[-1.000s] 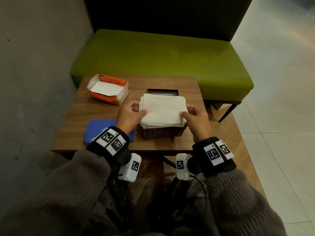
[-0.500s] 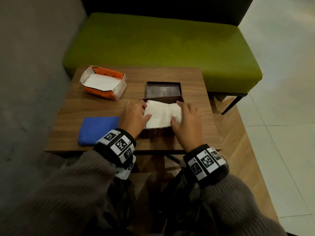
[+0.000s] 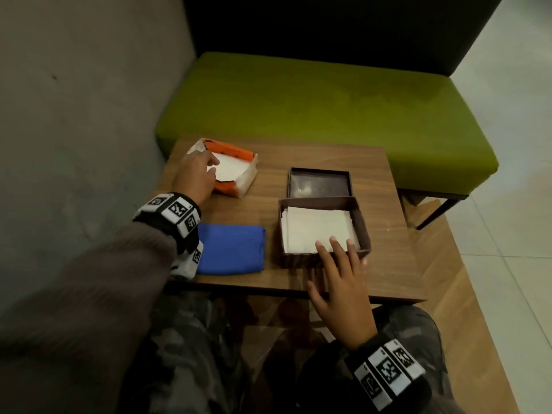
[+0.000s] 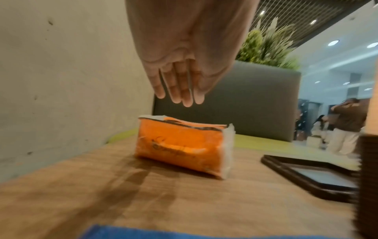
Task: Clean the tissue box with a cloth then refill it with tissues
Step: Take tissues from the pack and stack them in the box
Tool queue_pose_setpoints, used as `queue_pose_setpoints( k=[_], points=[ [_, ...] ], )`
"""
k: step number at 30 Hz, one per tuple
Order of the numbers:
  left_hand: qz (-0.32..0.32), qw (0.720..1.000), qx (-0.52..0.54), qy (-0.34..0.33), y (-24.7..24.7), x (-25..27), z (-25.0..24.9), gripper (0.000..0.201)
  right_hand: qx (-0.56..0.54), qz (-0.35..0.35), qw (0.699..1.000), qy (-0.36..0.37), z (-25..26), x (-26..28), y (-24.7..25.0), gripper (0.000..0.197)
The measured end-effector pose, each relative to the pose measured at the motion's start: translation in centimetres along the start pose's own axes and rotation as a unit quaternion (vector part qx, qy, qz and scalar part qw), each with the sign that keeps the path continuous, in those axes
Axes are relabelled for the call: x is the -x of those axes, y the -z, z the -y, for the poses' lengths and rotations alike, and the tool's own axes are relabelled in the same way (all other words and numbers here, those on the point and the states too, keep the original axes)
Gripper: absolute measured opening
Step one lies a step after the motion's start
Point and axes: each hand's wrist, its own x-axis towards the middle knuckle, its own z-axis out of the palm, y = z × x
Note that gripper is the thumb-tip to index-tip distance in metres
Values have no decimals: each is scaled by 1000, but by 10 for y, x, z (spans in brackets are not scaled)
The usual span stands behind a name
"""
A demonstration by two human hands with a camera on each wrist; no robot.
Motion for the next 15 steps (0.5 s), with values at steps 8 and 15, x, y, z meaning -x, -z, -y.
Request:
queue_pose_setpoints(
  k=[8, 15],
  points=[
    [319, 922, -217, -23, -28, -62, 25, 64, 4, 1, 1000, -12, -5, 2, -6, 97],
    [265, 922, -254, -122, -39, -66, 25, 48, -103, -77, 992, 12, 27, -4, 6, 48]
  ],
)
